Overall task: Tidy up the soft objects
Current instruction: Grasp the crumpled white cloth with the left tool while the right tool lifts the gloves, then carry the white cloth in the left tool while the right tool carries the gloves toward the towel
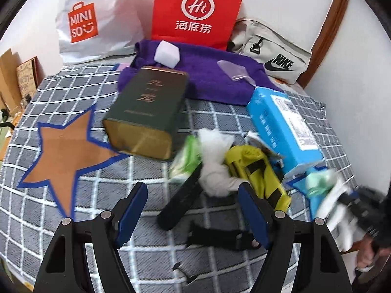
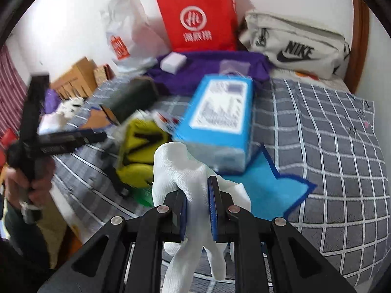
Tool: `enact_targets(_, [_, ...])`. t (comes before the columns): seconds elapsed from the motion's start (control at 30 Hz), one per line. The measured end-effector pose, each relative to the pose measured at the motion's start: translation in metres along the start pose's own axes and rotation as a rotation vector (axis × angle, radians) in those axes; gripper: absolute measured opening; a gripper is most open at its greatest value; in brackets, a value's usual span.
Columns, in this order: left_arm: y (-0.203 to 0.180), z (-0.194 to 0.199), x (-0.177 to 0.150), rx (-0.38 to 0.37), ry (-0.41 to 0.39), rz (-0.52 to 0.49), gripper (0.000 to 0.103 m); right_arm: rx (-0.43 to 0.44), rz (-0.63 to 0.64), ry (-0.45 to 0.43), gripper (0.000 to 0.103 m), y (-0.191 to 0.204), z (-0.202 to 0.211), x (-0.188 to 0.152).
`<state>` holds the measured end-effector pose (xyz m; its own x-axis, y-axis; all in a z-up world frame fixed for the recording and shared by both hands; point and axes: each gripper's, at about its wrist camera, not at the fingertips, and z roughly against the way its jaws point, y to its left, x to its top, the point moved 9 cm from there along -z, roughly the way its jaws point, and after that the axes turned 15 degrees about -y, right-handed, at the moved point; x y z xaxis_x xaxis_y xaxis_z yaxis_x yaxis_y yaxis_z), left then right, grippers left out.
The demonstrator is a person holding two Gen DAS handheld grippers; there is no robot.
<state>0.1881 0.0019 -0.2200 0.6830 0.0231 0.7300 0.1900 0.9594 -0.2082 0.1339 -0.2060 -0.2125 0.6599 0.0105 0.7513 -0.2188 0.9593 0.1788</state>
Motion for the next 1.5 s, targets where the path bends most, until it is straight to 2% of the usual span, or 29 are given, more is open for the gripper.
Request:
enact_targets(0.03, [-0.003,-0.003,0.0,-0.008,0.001,0.005,0.075,-0.003,0.004,0.007,0.016,-0.002,-0.003,-0.004])
enact_targets(0.23, [-0.011,-0.023,-0.006,-0.012,0.023,-0.018,0.056,-0.017,0.052,0.021,0.023,-0.008,-0.019,-0.021])
enact_targets(0.3, [-0.012,-0.028,-0.006,-0.023,0.023,-0.005,0.052,-0.03,0.058,0.003,0.042,-0.011,-0.016,-0.019])
enact_targets(0.37, [-0.013,-0.032,-0.006,-0.021,0.025,-0.013,0.036,-0.054,0.053,-0.021,0.058,-0.018,-0.013,-0.016])
enact_targets(0.47, [-0.015,-0.033,-0.006,-0.029,0.021,-0.038,0.024,-0.06,0.016,-0.05,0.069,-0.025,-0.009,-0.013])
enact_targets(0.63, [-0.012,-0.028,-0.003,0.014,0.01,-0.081,0.024,-0.041,-0.029,-0.017,0.07,-0.025,-0.023,-0.023])
enact_targets(0.77, [-0.013,-0.036,-0.006,0.024,0.039,-0.086,0.029,-0.045,-0.024,-0.017,0.07,-0.021,-0.031,-0.028])
enact_targets(0.83, [-0.014,-0.038,-0.006,0.028,0.023,-0.1,0.028,-0.057,-0.031,-0.021,0.068,-0.022,-0.032,-0.029])
enact_targets(0.87, [-0.014,-0.037,-0.005,0.028,0.014,-0.116,0.023,-0.067,-0.036,-0.024,0.061,-0.024,-0.032,-0.029])
enact_targets(0.9, [-0.015,-0.036,-0.005,0.02,0.009,-0.115,0.022,-0.087,-0.036,-0.025,0.047,-0.027,-0.031,-0.028])
enact_targets(0.97, [-0.014,-0.031,-0.002,0.007,-0.008,-0.097,0.021,-0.094,-0.049,-0.025,0.033,-0.031,-0.03,-0.027])
enact_targets(1.03, [-0.011,-0.024,0.0,0.004,-0.021,-0.089,0.021,-0.075,-0.076,-0.022,0.027,-0.032,-0.028,-0.028])
enact_targets(1.07, [-0.011,-0.021,0.0,0.004,-0.024,-0.09,0.021,-0.072,-0.083,-0.019,0.018,-0.033,-0.027,-0.027])
enact_targets(1.3, [-0.006,0.002,0.001,0.011,-0.049,-0.08,0.021,-0.062,-0.125,-0.03,0.011,-0.033,-0.018,-0.02])
enact_targets(1.5, [0.005,0.017,0.006,0.029,-0.072,-0.036,0.021,-0.053,-0.145,-0.055,0.011,-0.026,-0.008,-0.004])
